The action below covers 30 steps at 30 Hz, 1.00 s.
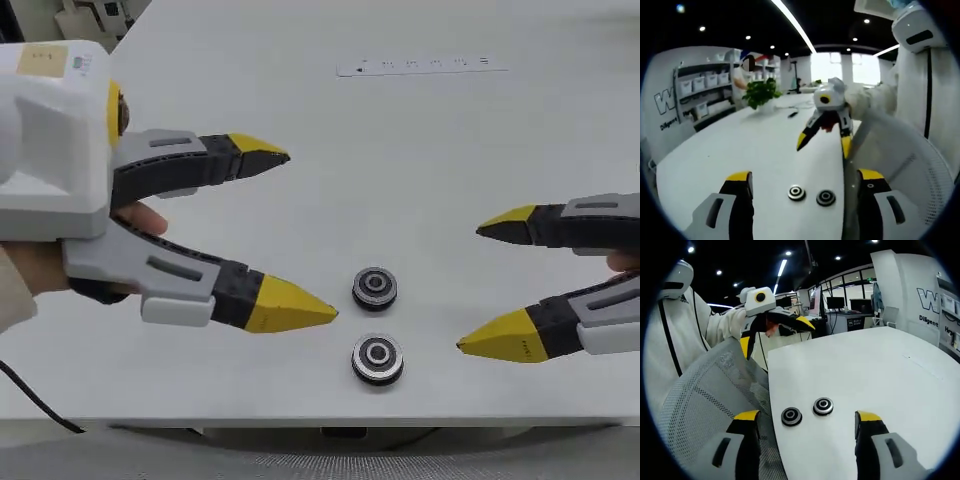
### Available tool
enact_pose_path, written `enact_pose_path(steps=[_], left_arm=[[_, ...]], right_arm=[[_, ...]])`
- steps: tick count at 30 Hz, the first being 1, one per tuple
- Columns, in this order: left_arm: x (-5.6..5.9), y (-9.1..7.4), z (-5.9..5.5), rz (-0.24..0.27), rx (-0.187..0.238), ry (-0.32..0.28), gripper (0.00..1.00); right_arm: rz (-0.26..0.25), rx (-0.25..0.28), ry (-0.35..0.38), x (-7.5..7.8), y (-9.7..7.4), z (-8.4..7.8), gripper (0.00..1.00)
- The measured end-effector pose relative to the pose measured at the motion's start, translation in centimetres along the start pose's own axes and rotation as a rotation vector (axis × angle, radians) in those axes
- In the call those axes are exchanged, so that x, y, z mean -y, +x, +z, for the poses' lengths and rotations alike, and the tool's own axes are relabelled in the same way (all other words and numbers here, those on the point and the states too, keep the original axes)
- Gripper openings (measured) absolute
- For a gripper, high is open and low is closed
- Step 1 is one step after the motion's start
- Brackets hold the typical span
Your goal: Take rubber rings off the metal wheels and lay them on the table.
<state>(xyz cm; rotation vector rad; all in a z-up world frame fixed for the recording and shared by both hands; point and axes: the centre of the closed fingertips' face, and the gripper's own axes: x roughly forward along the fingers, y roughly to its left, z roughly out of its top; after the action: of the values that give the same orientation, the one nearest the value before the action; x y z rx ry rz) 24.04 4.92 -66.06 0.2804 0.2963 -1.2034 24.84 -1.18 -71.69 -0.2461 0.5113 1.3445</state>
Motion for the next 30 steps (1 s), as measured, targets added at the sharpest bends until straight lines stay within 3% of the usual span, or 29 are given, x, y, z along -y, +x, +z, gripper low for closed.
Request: enact_pose_path(steps=[4, 10, 13, 17, 19, 30], left_arm=[[0.0, 0.8, -0.5, -0.011, 0.008, 0.007, 0.84], [0.3, 1.9, -2.4, -0.004, 0.021, 0.002, 0.77], [0.6, 2.0, -3.7, -0.034, -0.012, -0.014, 0.74], [1.3, 2.5, -5.1, -0.077, -0.014, -0.042, 0.71], [1.5, 2.7, -6.1, -0.095, -0.059, -0.021, 0.69], [1.8, 3.8, -6.9, -0.099, -0.051, -0.042, 0.59]], right_arm=[[0.012, -0.006, -0.03, 0.1, 0.4, 0.4, 0.7], [0.033, -0.006, -0.028, -0.4, 1.8, -0.6, 0.63], [0.051, -0.01, -0.038, -1.1, 2.5, -1.1, 0.58], [0.077, -0.022, -0.043, -1.8, 3.5, -2.1, 0.53], [0.082, -0.03, -0.038, -2.0, 3.7, -2.6, 0.51], [0.12, -0.067, -0.036, -2.7, 4.7, -4.8, 0.4]])
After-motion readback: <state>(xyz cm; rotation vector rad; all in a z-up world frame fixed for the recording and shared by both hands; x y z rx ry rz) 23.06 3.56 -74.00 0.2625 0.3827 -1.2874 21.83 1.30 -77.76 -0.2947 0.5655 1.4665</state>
